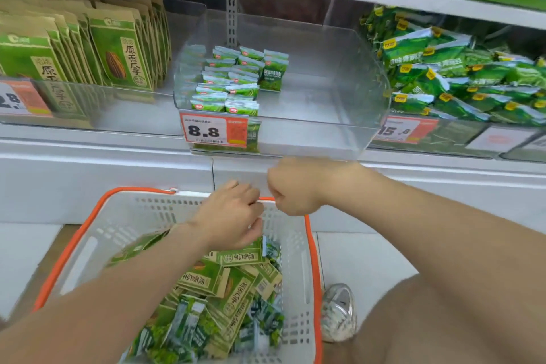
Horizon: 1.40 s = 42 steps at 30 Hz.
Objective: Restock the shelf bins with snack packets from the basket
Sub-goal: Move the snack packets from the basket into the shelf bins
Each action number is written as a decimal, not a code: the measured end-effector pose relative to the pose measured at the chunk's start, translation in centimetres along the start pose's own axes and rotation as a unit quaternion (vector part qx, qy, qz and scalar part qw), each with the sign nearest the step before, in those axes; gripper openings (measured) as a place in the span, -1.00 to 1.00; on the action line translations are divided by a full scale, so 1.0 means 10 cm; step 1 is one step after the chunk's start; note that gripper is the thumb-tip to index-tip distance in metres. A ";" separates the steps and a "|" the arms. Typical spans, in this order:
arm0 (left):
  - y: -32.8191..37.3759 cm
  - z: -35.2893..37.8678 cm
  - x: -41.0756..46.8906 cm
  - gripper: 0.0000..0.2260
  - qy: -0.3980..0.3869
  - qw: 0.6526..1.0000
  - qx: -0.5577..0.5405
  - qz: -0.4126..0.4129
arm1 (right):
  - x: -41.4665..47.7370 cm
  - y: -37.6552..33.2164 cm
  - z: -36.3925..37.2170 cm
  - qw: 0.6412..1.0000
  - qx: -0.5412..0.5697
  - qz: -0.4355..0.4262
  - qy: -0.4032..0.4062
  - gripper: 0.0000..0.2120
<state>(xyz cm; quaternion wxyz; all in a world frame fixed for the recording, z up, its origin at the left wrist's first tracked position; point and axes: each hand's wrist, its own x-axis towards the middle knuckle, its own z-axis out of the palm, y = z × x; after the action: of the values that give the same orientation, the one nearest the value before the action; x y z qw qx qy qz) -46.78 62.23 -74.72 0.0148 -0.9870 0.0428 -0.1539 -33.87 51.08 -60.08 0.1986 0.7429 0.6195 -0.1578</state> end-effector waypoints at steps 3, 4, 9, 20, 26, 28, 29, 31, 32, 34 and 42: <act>0.08 0.28 -0.05 -0.79 -0.229 0.970 -0.062 -0.061 | 0.07 -0.01 0.19 0.997 -0.025 -0.013 -0.067 -0.74; 0.11 0.40 -0.06 -0.77 -0.295 0.947 -0.090 -0.092 | 0.09 -0.02 0.24 0.996 -0.028 -0.022 -0.082 -0.73; 0.31 0.96 -0.11 -0.62 -0.419 0.825 -0.287 -0.248 | 0.23 -0.04 0.35 0.994 -0.043 -0.045 -0.091 -0.86; 0.48 1.40 0.14 -0.53 -0.370 0.781 -0.405 -0.298 | 0.42 -0.10 0.37 0.993 -0.045 -0.048 -0.099 -0.94; 0.50 1.36 0.07 -0.83 -0.243 0.838 -0.358 -0.333 | 0.47 -0.07 0.30 0.993 -0.040 -0.035 -0.101 -0.79; 0.48 1.24 0.08 -0.95 -0.183 0.836 -0.378 -0.353 | 0.45 -0.05 0.22 0.994 -0.037 -0.032 -0.096 -0.73; 0.47 1.15 0.10 -0.87 -0.163 0.830 -0.388 -0.366 | 0.43 -0.04 0.17 0.995 -0.036 -0.030 -0.092 -0.71; 0.45 0.97 0.16 -0.78 -0.125 0.816 -0.416 -0.382 | 0.37 -0.02 0.07 0.995 -0.037 -0.026 -0.088 -0.70; 0.42 0.85 0.20 -0.75 -0.104 0.815 -0.425 -0.381 | 0.33 0.00 0.01 0.995 -0.040 -0.023 -0.087 -0.70; 0.38 0.62 0.28 -0.75 -0.084 0.804 -0.449 -0.380 | 0.25 0.03 -0.07 0.995 -0.034 -0.017 -0.088 -0.79; 0.34 -0.58 0.39 -0.77 0.058 0.702 -0.563 -0.431 | -0.08 0.07 -0.20 0.992 0.093 0.006 -0.087 -0.54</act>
<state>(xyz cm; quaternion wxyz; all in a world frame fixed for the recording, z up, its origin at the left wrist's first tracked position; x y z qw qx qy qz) -45.15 58.43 -68.15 -0.6146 -0.7111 -0.3079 -0.1476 -33.36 51.30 -57.91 0.1830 0.7455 0.5777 -0.2776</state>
